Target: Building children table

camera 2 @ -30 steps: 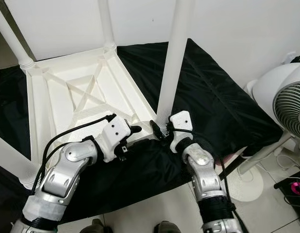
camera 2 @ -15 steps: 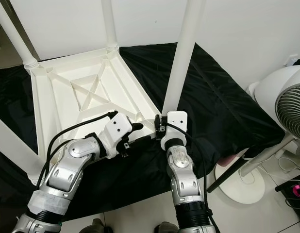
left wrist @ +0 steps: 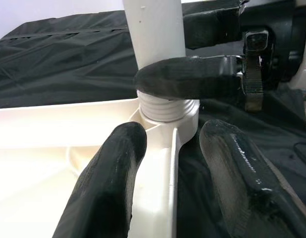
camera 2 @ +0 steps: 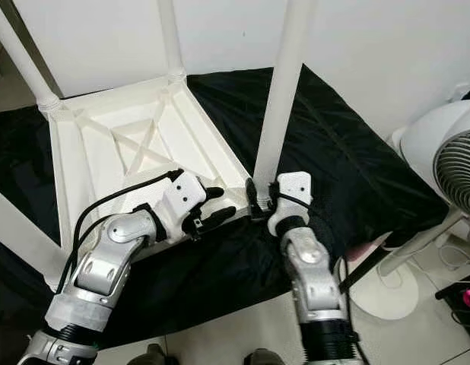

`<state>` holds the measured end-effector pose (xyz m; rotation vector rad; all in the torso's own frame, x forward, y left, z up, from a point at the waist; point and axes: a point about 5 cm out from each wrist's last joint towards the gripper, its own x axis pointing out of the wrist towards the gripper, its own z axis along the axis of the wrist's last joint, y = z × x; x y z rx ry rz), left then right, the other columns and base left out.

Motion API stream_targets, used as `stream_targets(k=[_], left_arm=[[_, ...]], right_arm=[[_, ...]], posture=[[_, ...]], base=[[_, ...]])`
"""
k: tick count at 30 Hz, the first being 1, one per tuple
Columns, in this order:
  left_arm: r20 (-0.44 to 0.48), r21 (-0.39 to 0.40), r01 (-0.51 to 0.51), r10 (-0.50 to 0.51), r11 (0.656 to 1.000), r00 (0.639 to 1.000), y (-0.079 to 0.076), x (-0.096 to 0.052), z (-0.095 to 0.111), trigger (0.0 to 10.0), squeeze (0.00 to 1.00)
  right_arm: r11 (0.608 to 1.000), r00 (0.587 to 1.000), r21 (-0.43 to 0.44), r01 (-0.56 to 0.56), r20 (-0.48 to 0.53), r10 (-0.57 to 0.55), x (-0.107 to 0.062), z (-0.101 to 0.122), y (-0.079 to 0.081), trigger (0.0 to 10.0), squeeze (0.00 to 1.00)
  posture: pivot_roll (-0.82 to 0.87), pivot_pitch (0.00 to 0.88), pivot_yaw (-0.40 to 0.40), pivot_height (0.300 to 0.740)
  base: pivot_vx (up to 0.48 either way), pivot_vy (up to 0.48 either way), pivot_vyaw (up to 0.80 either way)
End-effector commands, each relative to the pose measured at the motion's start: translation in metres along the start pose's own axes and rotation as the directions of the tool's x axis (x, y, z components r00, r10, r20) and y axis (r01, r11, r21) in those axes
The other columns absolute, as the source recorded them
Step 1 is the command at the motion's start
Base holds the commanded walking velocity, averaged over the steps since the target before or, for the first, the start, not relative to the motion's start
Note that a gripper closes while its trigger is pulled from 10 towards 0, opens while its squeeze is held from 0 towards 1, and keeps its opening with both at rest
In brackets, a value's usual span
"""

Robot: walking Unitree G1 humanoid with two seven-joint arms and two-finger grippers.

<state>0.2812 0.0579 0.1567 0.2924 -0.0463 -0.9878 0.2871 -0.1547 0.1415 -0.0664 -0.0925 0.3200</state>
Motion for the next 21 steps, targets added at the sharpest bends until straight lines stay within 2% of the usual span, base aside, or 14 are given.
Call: stream_targets(k=[1, 2, 4, 8, 10, 14, 17, 21], left_arm=[[0.014, -0.012, -0.110, 0.110, 0.994, 0.994, 0.006, -0.005, 0.001, 10.0, 0.00], [0.014, -0.012, -0.110, 0.110, 0.994, 0.994, 0.006, -0.005, 0.001, 10.0, 0.00], [0.020, -0.010, -0.122, 0.122, 0.993, 0.992, 0.007, -0.006, 0.002, 10.0, 0.00], [0.022, -0.008, -0.129, 0.129, 0.992, 0.991, 0.008, -0.007, 0.003, 10.0, 0.00], [0.024, -0.008, -0.139, 0.139, 0.990, 0.990, 0.007, -0.008, 0.004, 10.0, 0.00], [0.024, -0.008, -0.139, 0.139, 0.990, 0.990, 0.007, -0.008, 0.004, 10.0, 0.00], [0.023, -0.016, -0.125, 0.125, 0.992, 0.992, 0.004, -0.010, 0.004, 10.0, 0.00], [0.022, -0.053, -0.096, 0.097, 0.994, 0.995, 0.000, -0.011, 0.003, 10.0, 0.00]], right_arm=[[0.992, 0.992, -0.007, -0.124, 0.011, 0.124, -0.003, 0.000, 0.002, 10.0, 0.00], [0.992, 0.992, -0.007, -0.124, 0.011, 0.124, -0.003, 0.000, 0.002, 10.0, 0.00], [0.975, 0.976, -0.047, -0.218, 0.006, 0.218, -0.003, 0.001, -0.003, 10.0, 0.00], [0.967, 0.969, -0.064, -0.246, 0.003, 0.247, -0.002, 0.001, -0.005, 10.0, 0.00], [0.937, 0.940, -0.072, -0.341, -0.017, 0.340, 0.007, 0.002, -0.010, 10.0, 0.00], [0.937, 0.940, -0.072, -0.341, -0.017, 0.340, 0.007, 0.002, -0.010, 10.0, 0.00], [0.918, 0.924, -0.110, -0.382, -0.051, 0.378, 0.026, 0.000, -0.020, 10.0, 0.00], [0.904, 0.913, -0.131, -0.408, -0.079, 0.401, 0.038, -0.001, -0.023, 10.0, 0.00]], posture=[[-0.14, 0.000, 0.059, 0.740], [-0.14, 0.000, 0.059, 0.740], [-0.13, 0.000, 0.056, 0.740], [-0.12, 0.000, 0.052, 0.740], [-0.11, 0.000, 0.037, 0.740], [-0.11, 0.000, 0.037, 0.740], [-0.08, 0.000, 0.024, 0.740], [-0.08, 0.000, 0.021, 0.740]], base=[[0.000, 0.000, 0.00], [0.000, 0.000, 0.00], [0.000, 0.000, 0.00], [0.000, 0.000, 0.00], [0.000, 0.000, 0.00], [0.000, 0.000, 0.00], [0.000, 0.000, 0.00], [0.000, 0.000, 0.00]])
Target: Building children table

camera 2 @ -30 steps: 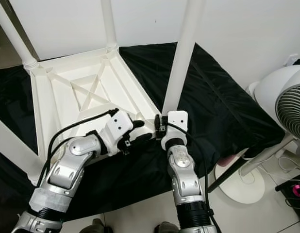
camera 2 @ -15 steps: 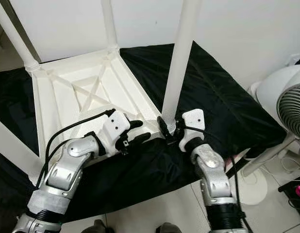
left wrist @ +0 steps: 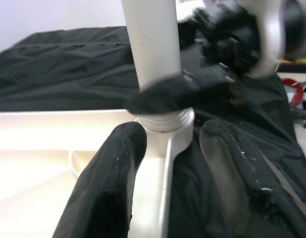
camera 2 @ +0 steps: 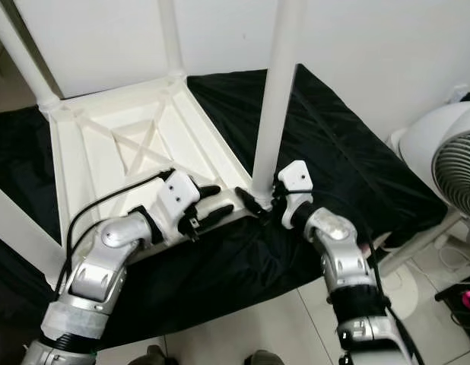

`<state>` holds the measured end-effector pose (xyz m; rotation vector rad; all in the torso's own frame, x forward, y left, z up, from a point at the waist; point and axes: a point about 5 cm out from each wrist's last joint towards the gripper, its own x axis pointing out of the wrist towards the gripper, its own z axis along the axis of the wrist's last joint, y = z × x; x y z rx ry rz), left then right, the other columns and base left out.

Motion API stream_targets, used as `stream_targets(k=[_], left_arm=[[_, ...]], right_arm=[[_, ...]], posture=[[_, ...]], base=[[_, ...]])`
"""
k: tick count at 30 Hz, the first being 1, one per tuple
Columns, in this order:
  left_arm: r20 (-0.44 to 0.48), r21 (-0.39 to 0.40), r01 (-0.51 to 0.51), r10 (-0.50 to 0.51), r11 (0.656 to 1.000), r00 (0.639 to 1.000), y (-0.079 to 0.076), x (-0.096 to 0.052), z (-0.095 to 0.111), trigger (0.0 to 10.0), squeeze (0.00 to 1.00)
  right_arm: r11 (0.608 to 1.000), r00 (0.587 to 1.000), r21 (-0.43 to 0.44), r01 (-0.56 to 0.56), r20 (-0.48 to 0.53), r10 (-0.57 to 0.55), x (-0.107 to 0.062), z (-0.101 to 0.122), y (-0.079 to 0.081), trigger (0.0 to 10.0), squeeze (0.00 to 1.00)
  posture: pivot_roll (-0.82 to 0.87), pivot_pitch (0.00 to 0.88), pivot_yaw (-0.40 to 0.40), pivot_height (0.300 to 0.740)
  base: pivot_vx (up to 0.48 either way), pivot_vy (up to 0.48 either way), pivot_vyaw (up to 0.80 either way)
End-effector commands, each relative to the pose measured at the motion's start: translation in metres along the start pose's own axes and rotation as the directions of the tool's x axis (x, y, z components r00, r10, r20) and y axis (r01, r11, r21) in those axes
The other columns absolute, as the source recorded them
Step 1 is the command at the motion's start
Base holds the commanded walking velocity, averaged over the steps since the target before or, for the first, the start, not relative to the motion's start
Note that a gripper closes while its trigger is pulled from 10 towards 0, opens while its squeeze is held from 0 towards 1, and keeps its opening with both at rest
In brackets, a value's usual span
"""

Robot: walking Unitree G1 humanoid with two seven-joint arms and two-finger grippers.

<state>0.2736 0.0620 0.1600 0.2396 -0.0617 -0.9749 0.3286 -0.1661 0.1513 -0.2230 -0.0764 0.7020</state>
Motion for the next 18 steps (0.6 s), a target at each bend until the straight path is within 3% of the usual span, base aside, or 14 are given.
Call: stream_targets(k=[1, 4, 5, 6, 18], left_arm=[[-0.009, -0.012, -0.079, 0.079, 0.997, 0.997, 0.004, -0.003, -0.001, 10.0, 0.00], [-0.011, -0.016, -0.076, 0.076, 0.997, 0.997, 0.003, -0.003, -0.001, 10.0, 0.00], [-0.014, -0.013, -0.075, 0.075, 0.997, 0.997, 0.003, -0.004, -0.001, 10.0, 0.00], [-0.017, -0.009, -0.077, 0.077, 0.997, 0.997, 0.003, -0.004, -0.001, 10.0, 0.00], [-0.029, -0.006, -0.094, 0.094, 0.996, 0.995, 0.004, -0.006, -0.003, 10.0, 0.00]], right_arm=[[1.000, 0.999, -0.006, -0.030, -0.026, 0.030, 0.002, -0.006, 0.002, 10.0, 0.00], [0.999, 0.999, -0.008, -0.040, -0.029, 0.040, 0.004, -0.006, 0.001, 10.0, 0.00], [0.999, 0.998, -0.007, -0.053, -0.035, 0.052, 0.006, -0.007, 0.000, 6.8, 0.00], [0.998, 0.997, -0.010, -0.068, -0.048, 0.067, 0.007, -0.010, 0.000, 0.0, 0.00], [0.995, 0.993, 0.013, -0.102, -0.066, 0.102, 0.001, -0.021, 0.005, 0.0, 0.00]], posture=[[-0.08, 0.000, 0.021, 0.740], [-0.07, 0.000, 0.021, 0.740], [-0.07, 0.000, 0.021, 0.740], [-0.06, 0.000, 0.015, 0.740], [-0.07, 0.000, 0.014, 0.740]], base=[[0.000, 0.000, 0.00], [0.000, 0.000, 0.00], [0.000, 0.000, 0.00], [0.000, 0.000, 0.00], [0.000, 0.000, 0.00]])
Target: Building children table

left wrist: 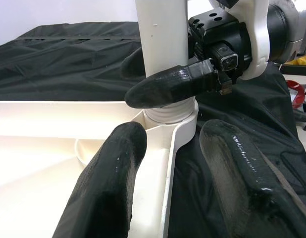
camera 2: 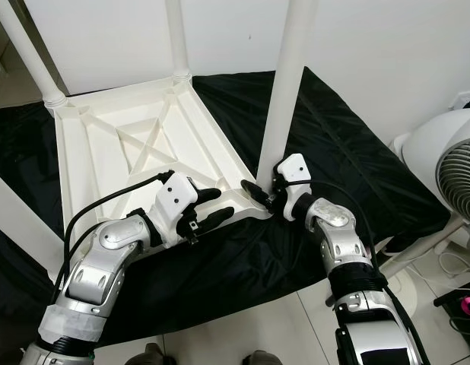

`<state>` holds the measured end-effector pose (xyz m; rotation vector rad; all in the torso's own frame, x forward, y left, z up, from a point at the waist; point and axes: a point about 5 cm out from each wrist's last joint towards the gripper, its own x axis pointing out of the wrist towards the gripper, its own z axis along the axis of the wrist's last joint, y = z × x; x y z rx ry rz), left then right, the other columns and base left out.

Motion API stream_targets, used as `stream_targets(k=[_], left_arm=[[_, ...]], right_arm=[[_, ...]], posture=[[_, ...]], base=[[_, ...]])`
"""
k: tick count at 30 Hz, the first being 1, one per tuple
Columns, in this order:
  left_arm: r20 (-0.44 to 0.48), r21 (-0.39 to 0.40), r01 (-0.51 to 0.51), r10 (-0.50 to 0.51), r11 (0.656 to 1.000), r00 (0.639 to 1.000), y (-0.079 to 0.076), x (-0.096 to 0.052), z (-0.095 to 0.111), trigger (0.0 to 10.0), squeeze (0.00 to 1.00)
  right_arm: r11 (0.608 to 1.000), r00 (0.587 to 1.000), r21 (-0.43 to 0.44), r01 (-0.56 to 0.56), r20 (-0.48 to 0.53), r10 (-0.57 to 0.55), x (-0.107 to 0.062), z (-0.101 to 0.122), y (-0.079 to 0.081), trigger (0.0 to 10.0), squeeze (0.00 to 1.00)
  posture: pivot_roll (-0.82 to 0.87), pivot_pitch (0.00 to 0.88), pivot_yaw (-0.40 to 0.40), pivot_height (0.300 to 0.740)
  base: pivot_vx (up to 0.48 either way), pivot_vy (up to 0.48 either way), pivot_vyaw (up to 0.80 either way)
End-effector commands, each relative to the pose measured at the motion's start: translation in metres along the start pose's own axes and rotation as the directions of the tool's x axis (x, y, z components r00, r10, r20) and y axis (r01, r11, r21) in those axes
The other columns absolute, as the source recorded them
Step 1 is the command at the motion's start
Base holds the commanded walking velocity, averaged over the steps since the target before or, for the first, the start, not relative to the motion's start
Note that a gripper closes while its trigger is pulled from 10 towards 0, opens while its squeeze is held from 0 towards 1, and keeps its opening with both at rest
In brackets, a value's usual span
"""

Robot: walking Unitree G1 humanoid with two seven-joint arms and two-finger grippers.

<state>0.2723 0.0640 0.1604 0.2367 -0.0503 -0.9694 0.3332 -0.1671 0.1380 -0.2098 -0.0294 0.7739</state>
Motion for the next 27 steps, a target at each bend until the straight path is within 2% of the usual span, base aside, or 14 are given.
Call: stream_targets(k=[1, 3, 4, 9, 14, 16, 17, 18, 20, 21, 22, 23, 24, 27], left_arm=[[-0.022, -0.002, -0.089, 0.089, 0.996, 0.996, 0.003, -0.003, -0.003, 10.0, 0.00], [-0.022, -0.002, -0.089, 0.089, 0.996, 0.996, 0.003, -0.003, -0.003, 10.0, 0.00], [-0.024, -0.007, -0.088, 0.088, 0.996, 0.996, 0.003, -0.003, -0.003, 10.0, 0.00], [-0.026, -0.009, -0.090, 0.090, 0.996, 0.996, 0.004, -0.003, -0.003, 10.0, 0.00], [-0.015, -0.031, -0.082, 0.081, 0.996, 0.997, 0.002, -0.004, -0.002, 10.0, 0.00], [-0.015, -0.031, -0.082, 0.081, 0.996, 0.997, 0.002, -0.004, -0.002, 10.0, 0.00], [-0.019, -0.029, -0.081, 0.081, 0.996, 0.997, 0.002, -0.004, -0.002, 10.0, 0.00], [-0.019, -0.029, -0.081, 0.081, 0.996, 0.997, 0.002, -0.004, -0.002, 10.0, 0.00], [-0.027, -0.025, -0.086, 0.085, 0.996, 0.996, 0.002, -0.004, -0.003, 10.0, 0.00], [-0.027, -0.025, -0.086, 0.085, 0.996, 0.996, 0.002, -0.004, -0.003, 10.0, 0.00], [-0.030, -0.024, -0.092, 0.091, 0.995, 0.995, 0.003, -0.005, -0.004, 10.0, 0.00], [-0.030, -0.024, -0.092, 0.091, 0.995, 0.995, 0.003, -0.005, -0.004, 10.0, 0.00], [-0.031, -0.024, -0.093, 0.093, 0.995, 0.995, 0.003, -0.004, -0.004, 10.0, 0.00], [-0.032, -0.025, -0.096, 0.095, 0.995, 0.995, 0.002, -0.004, -0.004, 10.0, 0.00]], right_arm=[[1.000, 1.000, 0.005, 0.004, -0.028, -0.004, -0.004, -0.009, 0.008, 10.0, 0.00], [1.000, 1.000, 0.005, 0.004, -0.028, -0.004, -0.004, -0.009, 0.008, 10.0, 0.00], [0.996, 0.995, 0.019, 0.090, -0.039, -0.090, -0.005, -0.009, 0.011, 10.0, 0.00], [0.986, 0.986, 0.031, 0.164, -0.045, -0.163, -0.003, -0.008, 0.013, 10.0, 0.00], [0.922, 0.927, 0.097, 0.374, -0.051, -0.371, 0.002, -0.001, 0.018, 10.0, 0.00], [0.922, 0.927, 0.097, 0.374, -0.051, -0.371, 0.002, -0.001, 0.018, 10.0, 0.00], [0.888, 0.896, 0.119, 0.444, -0.063, -0.440, 0.004, -0.001, 0.021, 10.0, 0.00], [0.888, 0.896, 0.119, 0.444, -0.063, -0.440, 0.004, -0.001, 0.021, 10.0, 0.00], [0.792, 0.806, 0.153, 0.592, -0.104, -0.582, 0.007, -0.002, 0.030, 10.0, 0.00], [0.792, 0.806, 0.153, 0.592, -0.104, -0.582, 0.007, -0.002, 0.030, 10.0, 0.00], [0.678, 0.698, 0.168, 0.715, -0.143, -0.701, 0.011, -0.003, 0.042, 10.0, 0.00], [0.678, 0.698, 0.168, 0.715, -0.143, -0.701, 0.011, -0.003, 0.042, 10.0, 0.00], [0.638, 0.663, 0.187, 0.747, -0.156, -0.732, 0.012, -0.003, 0.045, 10.0, 0.00], [0.631, 0.660, 0.197, 0.750, -0.163, -0.733, 0.015, -0.003, 0.049, 10.0, 0.00]], posture=[[-0.07, 0.000, 0.015, 0.740], [-0.07, 0.000, 0.015, 0.740], [-0.07, 0.000, 0.018, 0.740], [-0.07, 0.000, 0.014, 0.740], [-0.08, 0.000, 0.021, 0.740], [-0.08, 0.000, 0.021, 0.740], [-0.08, 0.000, 0.023, 0.740], [-0.08, 0.000, 0.023, 0.740], [-0.08, 0.000, 0.019, 0.740], [-0.08, 0.000, 0.019, 0.740], [-0.08, 0.000, 0.015, 0.740], [-0.08, 0.000, 0.015, 0.740], [-0.07, 0.000, 0.016, 0.740], [-0.07, 0.000, 0.012, 0.740]], base=[[0.000, 0.000, 0.00], [0.000, 0.000, 0.00], [0.000, 0.000, 0.00], [0.000, 0.000, 0.00], [0.000, 0.000, 0.00], [0.000, 0.000, 0.00], [0.000, 0.000, 0.00], [0.000, 0.000, 0.00], [0.000, 0.000, 0.00], [0.000, 0.000, 0.00], [0.000, 0.000, 0.00], [0.000, 0.000, 0.00], [0.000, 0.000, 0.00], [0.000, 0.000, 0.00]])
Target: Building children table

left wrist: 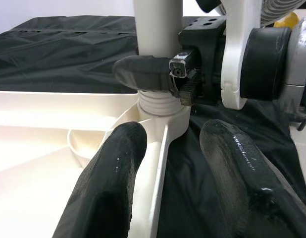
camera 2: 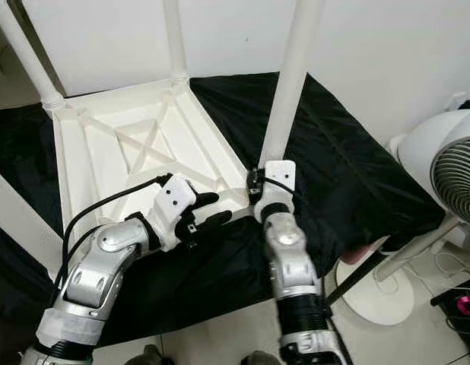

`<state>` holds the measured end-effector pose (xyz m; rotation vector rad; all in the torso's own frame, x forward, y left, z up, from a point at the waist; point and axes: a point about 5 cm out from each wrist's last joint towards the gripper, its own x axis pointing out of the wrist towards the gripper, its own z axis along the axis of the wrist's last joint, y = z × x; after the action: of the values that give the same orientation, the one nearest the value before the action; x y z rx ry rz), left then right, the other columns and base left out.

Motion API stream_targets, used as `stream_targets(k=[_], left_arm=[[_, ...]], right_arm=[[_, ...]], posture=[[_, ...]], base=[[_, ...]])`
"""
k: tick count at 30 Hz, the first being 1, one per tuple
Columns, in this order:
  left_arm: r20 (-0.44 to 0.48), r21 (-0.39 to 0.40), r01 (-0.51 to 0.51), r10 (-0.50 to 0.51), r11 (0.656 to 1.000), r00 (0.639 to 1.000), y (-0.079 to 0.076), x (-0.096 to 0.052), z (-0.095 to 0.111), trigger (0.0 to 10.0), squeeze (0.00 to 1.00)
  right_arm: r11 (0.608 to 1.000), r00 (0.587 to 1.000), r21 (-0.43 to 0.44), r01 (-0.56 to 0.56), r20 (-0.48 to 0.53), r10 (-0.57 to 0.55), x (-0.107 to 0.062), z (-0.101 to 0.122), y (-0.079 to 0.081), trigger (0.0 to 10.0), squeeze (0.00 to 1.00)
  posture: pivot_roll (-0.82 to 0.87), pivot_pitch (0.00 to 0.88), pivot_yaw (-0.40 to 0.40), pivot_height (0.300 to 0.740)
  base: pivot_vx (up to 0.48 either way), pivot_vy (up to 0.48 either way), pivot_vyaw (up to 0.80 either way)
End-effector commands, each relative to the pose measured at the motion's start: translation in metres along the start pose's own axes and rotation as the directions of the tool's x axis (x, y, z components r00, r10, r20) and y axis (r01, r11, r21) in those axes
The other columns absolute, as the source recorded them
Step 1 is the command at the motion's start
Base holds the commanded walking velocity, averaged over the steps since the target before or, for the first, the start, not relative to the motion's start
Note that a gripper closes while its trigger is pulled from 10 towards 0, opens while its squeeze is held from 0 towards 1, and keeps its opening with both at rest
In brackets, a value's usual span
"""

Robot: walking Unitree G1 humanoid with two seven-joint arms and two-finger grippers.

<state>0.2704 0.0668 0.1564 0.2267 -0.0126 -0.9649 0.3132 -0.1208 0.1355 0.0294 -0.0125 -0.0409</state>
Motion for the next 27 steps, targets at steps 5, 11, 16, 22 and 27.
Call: stream_targets(k=[5, 11, 16, 22, 27], left_arm=[[-0.007, -0.004, -0.101, 0.101, 0.995, 0.995, 0.002, -0.002, -0.001, 10.0, 0.00], [-0.006, -0.015, -0.116, 0.116, 0.993, 0.993, 0.001, -0.001, -0.002, 10.0, 0.00], [-0.004, -0.019, -0.116, 0.116, 0.993, 0.993, -0.001, -0.001, -0.002, 10.0, 0.00], [-0.008, -0.017, -0.117, 0.116, 0.993, 0.993, -0.001, -0.003, -0.003, 10.0, 0.00], [-0.010, -0.015, -0.117, 0.117, 0.993, 0.993, 0.000, -0.004, -0.003, 10.0, 0.00]], right_arm=[[1.000, 0.999, 0.005, 0.011, -0.038, -0.011, -0.004, -0.005, -0.002, 10.0, 0.00], [0.997, 0.997, 0.021, -0.074, 0.026, 0.074, -0.008, 0.006, -0.008, 10.0, 1.00], [0.992, 0.991, 0.019, -0.128, 0.043, 0.127, -0.010, 0.009, -0.018, 10.0, 1.00], [0.963, 0.963, -0.006, -0.268, 0.033, 0.268, -0.017, 0.006, -0.033, 10.0, 0.00], [0.919, 0.920, -0.062, -0.389, 0.024, 0.391, -0.022, 0.004, -0.039, 10.0, 0.00]], posture=[[-0.07, 0.000, -0.004, 0.740], [-0.07, 0.000, -0.015, 0.740], [-0.07, 0.000, -0.018, 0.740], [-0.08, 0.000, -0.021, 0.740], [-0.08, 0.000, -0.020, 0.740]], base=[[0.000, 0.000, 0.00], [0.000, 0.000, 0.00], [0.000, 0.000, 0.00], [0.000, 0.000, 0.00], [0.000, 0.000, 0.00]])
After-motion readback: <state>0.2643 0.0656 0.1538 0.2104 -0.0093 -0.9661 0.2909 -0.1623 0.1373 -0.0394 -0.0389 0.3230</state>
